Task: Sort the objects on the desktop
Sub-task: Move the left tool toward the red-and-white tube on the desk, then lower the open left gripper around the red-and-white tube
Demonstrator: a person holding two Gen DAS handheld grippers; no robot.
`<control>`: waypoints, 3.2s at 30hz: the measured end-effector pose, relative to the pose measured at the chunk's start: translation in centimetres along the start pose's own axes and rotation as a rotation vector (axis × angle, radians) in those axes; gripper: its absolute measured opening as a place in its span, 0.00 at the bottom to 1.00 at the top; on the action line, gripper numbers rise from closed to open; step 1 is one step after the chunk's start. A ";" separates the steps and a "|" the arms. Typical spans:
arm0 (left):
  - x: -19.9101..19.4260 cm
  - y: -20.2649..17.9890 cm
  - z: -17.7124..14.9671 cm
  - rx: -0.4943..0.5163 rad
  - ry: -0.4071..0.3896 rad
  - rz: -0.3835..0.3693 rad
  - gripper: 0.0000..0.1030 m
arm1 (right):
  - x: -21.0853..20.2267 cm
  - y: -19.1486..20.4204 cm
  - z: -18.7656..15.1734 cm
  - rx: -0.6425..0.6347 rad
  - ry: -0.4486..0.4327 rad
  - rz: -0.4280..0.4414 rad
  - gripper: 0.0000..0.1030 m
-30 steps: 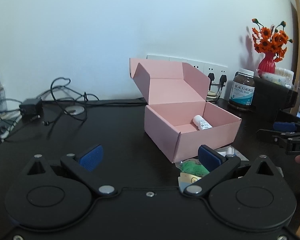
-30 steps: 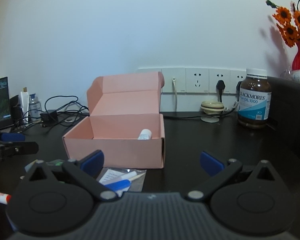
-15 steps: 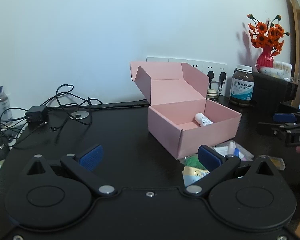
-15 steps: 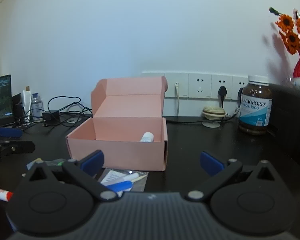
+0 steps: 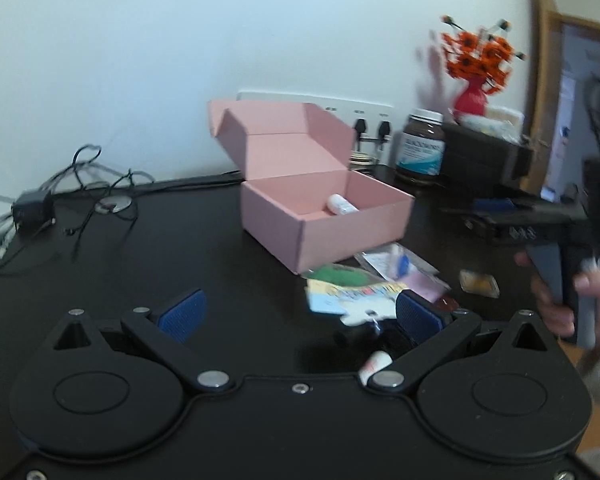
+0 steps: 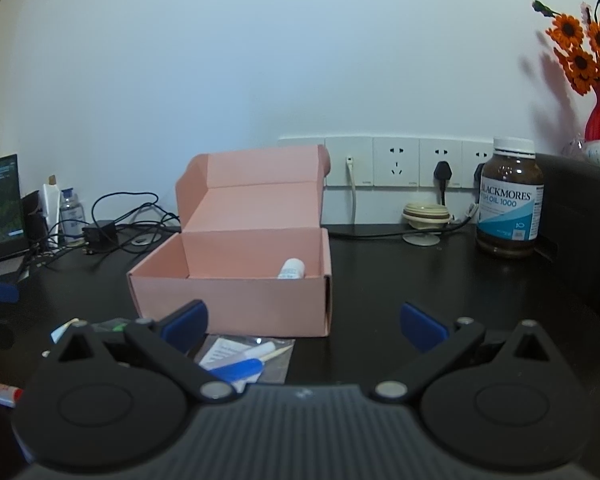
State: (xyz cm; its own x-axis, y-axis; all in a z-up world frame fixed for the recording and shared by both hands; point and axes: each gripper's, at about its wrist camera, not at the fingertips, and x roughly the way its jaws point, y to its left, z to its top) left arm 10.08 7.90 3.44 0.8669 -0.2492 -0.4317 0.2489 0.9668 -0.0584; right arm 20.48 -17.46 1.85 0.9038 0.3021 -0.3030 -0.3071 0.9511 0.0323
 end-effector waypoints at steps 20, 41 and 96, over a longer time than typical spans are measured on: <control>0.0 -3.4 -2.6 0.274 0.131 -0.025 0.85 | 0.0 0.1 0.0 -0.007 -0.003 -0.009 0.99; -0.6 -1.7 -1.0 0.159 0.108 -0.118 1.00 | 0.1 0.0 0.0 -0.002 0.007 -0.010 0.99; 0.5 -2.1 -2.7 0.287 0.182 -0.153 0.78 | 0.3 0.1 0.1 -0.013 0.009 -0.018 0.99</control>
State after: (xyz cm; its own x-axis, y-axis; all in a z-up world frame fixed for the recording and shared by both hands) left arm 8.80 5.90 0.95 0.7260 -0.3504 -0.5917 0.5030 0.8573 0.1095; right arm 20.73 -17.27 1.82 0.9067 0.2843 -0.3116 -0.2946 0.9555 0.0148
